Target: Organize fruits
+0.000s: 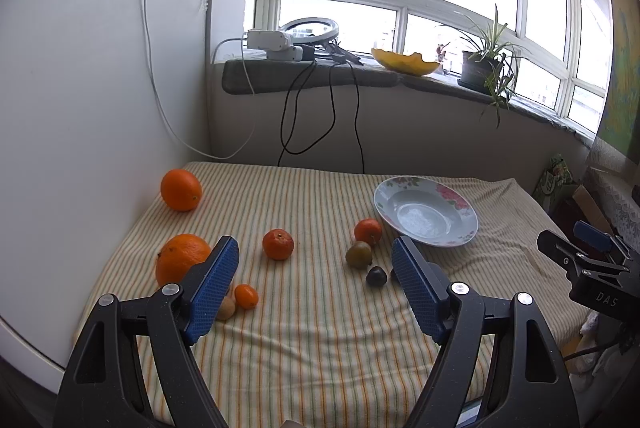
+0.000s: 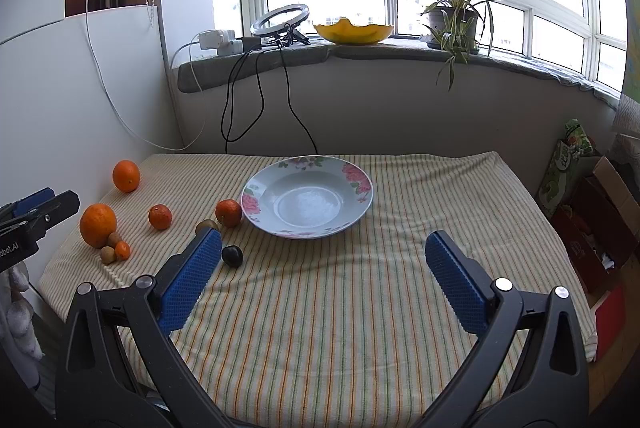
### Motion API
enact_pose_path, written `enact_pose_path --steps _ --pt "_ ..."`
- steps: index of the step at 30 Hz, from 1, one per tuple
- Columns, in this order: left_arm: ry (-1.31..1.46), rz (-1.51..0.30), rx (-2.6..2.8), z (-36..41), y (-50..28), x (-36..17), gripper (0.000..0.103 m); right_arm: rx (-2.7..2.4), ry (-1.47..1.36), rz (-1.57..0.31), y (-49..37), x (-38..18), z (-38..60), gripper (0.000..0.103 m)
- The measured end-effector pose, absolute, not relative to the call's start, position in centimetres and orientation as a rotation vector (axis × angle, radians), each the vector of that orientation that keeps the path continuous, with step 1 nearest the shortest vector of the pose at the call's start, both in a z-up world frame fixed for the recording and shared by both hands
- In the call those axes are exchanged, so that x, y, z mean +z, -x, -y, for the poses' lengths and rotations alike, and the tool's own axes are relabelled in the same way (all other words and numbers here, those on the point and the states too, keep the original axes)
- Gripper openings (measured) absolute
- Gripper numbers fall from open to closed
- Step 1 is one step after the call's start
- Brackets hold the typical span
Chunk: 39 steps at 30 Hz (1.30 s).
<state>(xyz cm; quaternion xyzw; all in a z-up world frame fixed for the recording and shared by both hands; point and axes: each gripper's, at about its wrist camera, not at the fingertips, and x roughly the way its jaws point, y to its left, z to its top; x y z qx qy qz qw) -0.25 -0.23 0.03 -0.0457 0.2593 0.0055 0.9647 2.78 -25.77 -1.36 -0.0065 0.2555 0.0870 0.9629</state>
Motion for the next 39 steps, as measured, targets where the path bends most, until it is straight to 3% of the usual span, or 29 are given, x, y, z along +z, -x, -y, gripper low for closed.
enact_pose_path --steps 22,39 --pt "0.208 -0.544 0.058 -5.2 0.2 -1.7 0.079 0.381 0.001 -0.591 -6.5 -1.2 22.0 0.103" --pt "0.396 -0.613 0.136 -14.0 0.4 -5.9 0.076 0.754 0.07 -0.811 -12.7 -2.2 9.0 0.103"
